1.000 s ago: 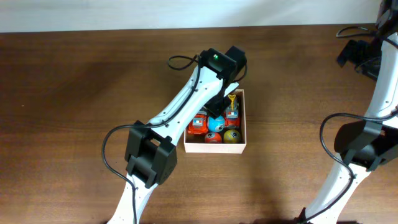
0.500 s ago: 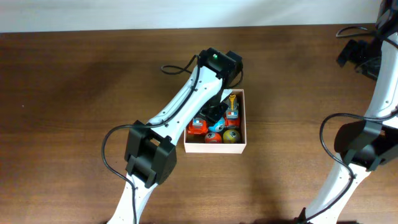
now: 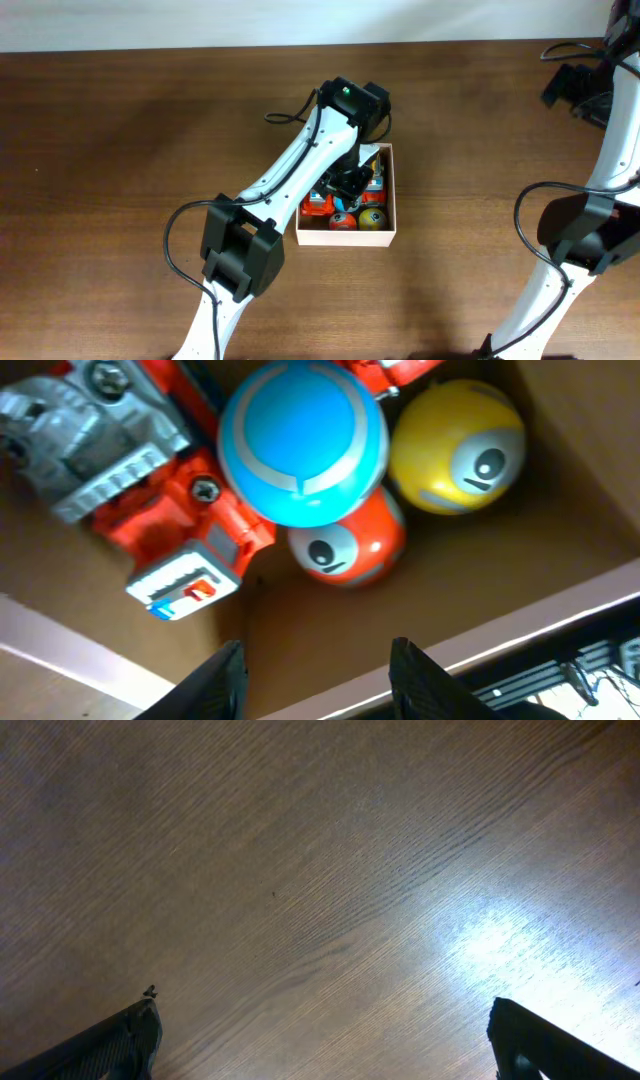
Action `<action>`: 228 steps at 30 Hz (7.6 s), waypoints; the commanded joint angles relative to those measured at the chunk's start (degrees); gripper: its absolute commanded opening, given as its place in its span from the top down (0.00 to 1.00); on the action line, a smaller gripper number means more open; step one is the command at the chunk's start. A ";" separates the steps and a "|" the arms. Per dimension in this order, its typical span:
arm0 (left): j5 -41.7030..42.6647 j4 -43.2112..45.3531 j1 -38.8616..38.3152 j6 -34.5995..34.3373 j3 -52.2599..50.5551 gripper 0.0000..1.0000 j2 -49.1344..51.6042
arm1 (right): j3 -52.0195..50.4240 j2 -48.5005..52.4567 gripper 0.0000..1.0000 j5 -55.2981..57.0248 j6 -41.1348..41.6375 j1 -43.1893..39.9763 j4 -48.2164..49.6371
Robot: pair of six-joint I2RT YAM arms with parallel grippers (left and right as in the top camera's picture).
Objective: Pack container
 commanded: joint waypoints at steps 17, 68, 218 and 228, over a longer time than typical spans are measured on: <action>-12.41 5.38 0.57 -0.11 0.70 0.59 0.09 | 1.07 -2.25 0.01 0.09 0.11 0.24 0.00; -15.82 -0.17 27.32 0.11 46.05 0.01 0.09 | 1.07 -2.25 0.02 0.11 0.11 0.24 0.00; -7.54 91.73 35.06 10.47 -130.20 0.01 -133.33 | 1.03 -14.99 0.01 0.11 0.11 6.84 0.02; -7.54 91.73 35.06 10.47 -130.20 0.01 -133.33 | -10.12 -34.05 0.01 0.59 -0.17 24.04 1.99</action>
